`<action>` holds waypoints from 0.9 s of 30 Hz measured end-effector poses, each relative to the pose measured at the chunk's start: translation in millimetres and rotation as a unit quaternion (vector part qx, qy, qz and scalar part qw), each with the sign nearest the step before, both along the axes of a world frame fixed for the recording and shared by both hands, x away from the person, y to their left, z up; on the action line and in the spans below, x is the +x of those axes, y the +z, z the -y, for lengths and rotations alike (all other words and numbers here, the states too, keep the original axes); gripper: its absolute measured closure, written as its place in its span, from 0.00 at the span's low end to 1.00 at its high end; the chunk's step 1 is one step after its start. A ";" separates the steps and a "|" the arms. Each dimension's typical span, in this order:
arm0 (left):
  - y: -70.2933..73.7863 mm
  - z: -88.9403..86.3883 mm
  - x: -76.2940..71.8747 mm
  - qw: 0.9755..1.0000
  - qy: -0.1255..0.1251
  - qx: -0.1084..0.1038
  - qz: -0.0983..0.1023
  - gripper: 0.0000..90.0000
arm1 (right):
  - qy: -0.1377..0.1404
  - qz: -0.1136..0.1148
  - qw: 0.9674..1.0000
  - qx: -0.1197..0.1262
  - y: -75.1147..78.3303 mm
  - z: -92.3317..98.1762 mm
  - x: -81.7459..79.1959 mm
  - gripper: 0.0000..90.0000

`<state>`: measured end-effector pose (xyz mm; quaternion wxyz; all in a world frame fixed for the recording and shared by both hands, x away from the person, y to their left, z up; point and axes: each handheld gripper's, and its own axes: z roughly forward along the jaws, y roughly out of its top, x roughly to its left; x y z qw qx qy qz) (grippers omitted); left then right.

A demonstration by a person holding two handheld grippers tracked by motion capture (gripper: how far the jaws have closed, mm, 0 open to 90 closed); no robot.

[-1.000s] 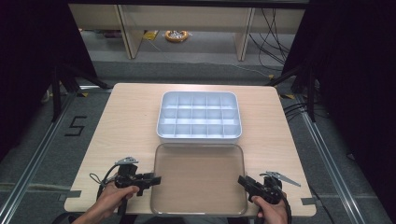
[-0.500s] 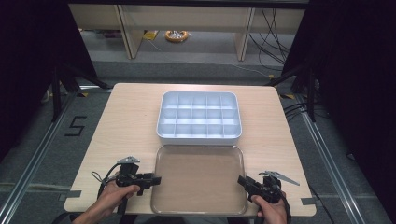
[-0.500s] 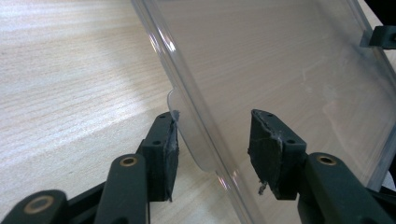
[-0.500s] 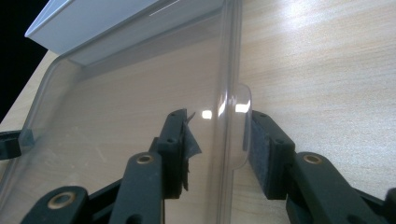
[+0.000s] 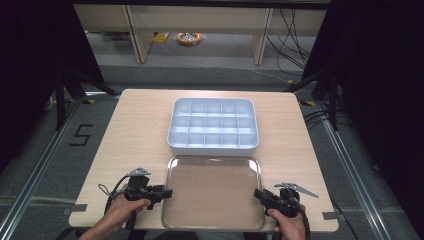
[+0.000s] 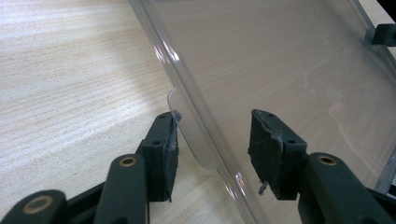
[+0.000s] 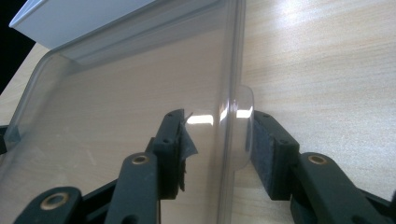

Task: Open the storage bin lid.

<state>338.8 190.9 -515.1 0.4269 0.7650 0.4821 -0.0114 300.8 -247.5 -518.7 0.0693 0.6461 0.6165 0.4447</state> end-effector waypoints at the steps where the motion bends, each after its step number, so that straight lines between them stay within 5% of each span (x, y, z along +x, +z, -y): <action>1: 0.2 0.7 -0.4 1.000 0.001 0.002 0.002 0.56 | 0.010 0.012 1.000 -0.012 -1.7 2.3 1.5 0.64; 7: 3.2 2.2 -3.0 0.999 -0.005 0.031 0.014 0.47 | 0.009 0.005 1.000 0.000 -0.3 -0.6 1.5 0.61; 8: 4.3 3.4 -3.6 1.000 0.005 0.021 0.022 0.44 | 0.001 -0.001 1.000 0.009 0.8 -2.2 1.0 0.60; 10: 8.7 1.9 -5.1 0.999 0.011 0.025 0.032 0.40 | -0.008 0.008 1.000 -0.010 2.8 -0.5 1.8 0.60; 12: 12.0 0.2 -6.5 0.998 0.015 0.026 0.047 0.39 | -0.001 0.040 0.999 -0.014 2.4 5.2 4.5 0.60; 13: 12.9 -0.5 -6.8 0.998 0.015 0.025 0.049 0.39 | -0.017 0.023 1.000 -0.002 5.5 3.0 2.5 0.60; 16: 12.6 -1.6 -6.3 0.999 0.019 0.018 0.043 0.38 | -0.014 0.021 1.000 0.008 6.2 5.1 1.9 0.60; 18: 11.5 -1.5 -6.3 0.999 0.020 0.012 0.035 0.38 | -0.003 0.037 0.999 -0.017 5.7 8.0 3.1 0.59; 19: 11.5 -1.9 -6.1 0.999 0.019 0.013 0.034 0.38 | -0.011 0.020 1.000 0.018 9.1 4.1 1.0 0.59; 21: 12.3 -2.2 -6.3 0.999 0.014 0.015 0.038 0.38 | -0.005 0.042 0.999 -0.013 6.6 5.8 3.2 0.58; 25: 12.2 -2.3 -6.0 0.999 0.016 0.012 0.038 0.38 | 0.001 0.057 0.998 -0.014 8.4 6.6 3.6 0.56; 27: 12.3 -3.0 -5.6 0.999 0.016 0.011 0.036 0.37 | -0.011 0.039 0.999 0.007 13.9 3.4 0.2 0.53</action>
